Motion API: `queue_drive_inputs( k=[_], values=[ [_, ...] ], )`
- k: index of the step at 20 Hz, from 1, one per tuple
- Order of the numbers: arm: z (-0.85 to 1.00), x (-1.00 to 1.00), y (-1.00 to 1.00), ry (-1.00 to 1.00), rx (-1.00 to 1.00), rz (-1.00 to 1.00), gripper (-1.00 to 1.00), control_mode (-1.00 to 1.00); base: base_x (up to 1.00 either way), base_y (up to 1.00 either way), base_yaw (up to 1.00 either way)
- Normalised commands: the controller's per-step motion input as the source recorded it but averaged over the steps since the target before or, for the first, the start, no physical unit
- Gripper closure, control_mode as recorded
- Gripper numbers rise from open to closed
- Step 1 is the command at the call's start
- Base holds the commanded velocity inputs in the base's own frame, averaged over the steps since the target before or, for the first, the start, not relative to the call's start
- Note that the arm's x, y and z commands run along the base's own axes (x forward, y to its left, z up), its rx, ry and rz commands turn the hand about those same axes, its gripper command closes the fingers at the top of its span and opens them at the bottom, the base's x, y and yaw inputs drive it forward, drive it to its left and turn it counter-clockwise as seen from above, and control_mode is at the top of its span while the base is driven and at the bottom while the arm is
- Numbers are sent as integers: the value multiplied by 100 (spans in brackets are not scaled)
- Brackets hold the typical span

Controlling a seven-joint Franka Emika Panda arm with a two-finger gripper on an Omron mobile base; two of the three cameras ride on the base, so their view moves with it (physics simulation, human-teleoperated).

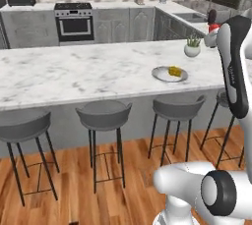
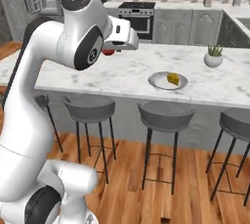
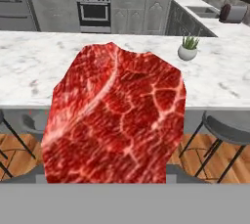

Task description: Take the cheese, steak, and avocado from the fridge and place them on the plate on the dining counter to create an appetizer plate.

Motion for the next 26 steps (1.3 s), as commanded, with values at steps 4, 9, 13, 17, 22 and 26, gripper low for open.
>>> queue_drive_inputs(
  k=[4, 9, 13, 17, 22, 26],
  values=[
    [0, 0, 0, 0, 0, 0, 100, 100, 6, -100, -5],
    [0, 0, 0, 0, 0, 0, 100, 100, 18, -100, -5],
    [0, 0, 0, 0, 0, 0, 100, 100, 80, -49, -1],
    [0, 0, 0, 0, 0, 0, 100, 100, 100, 4, 0],
    [0, 0, 0, 0, 0, 0, 100, 100, 100, 51, -2],
    [0, 0, 0, 0, 0, 0, 100, 100, 89, 76, -9]
  ],
)
